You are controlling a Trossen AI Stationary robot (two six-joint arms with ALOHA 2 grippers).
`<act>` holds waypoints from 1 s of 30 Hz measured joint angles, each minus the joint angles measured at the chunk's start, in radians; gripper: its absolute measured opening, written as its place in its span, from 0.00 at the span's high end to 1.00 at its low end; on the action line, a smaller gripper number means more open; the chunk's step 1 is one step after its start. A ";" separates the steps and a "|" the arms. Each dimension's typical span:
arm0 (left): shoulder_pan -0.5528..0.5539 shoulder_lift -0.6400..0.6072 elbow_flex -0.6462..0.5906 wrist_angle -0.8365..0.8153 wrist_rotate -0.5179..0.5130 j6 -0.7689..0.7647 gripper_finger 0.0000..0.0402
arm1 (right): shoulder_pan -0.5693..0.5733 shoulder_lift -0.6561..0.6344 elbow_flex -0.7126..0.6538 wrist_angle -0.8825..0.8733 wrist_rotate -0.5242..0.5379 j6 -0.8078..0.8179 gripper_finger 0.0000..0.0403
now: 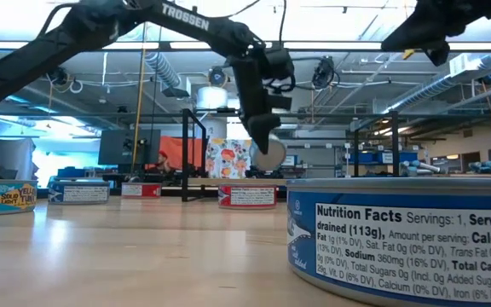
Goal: Stack canned seafood by type on shelf
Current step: Put the light blue tuna can on the shelf
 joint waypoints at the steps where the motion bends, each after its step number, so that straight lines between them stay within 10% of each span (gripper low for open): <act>1: 0.000 0.007 0.000 0.003 -0.002 0.005 0.65 | -0.005 0.012 0.000 0.013 0.001 0.000 0.97; 30: -0.040 0.051 0.003 -0.043 0.127 -0.009 0.54 | -0.029 0.065 0.001 0.084 -0.040 0.017 0.97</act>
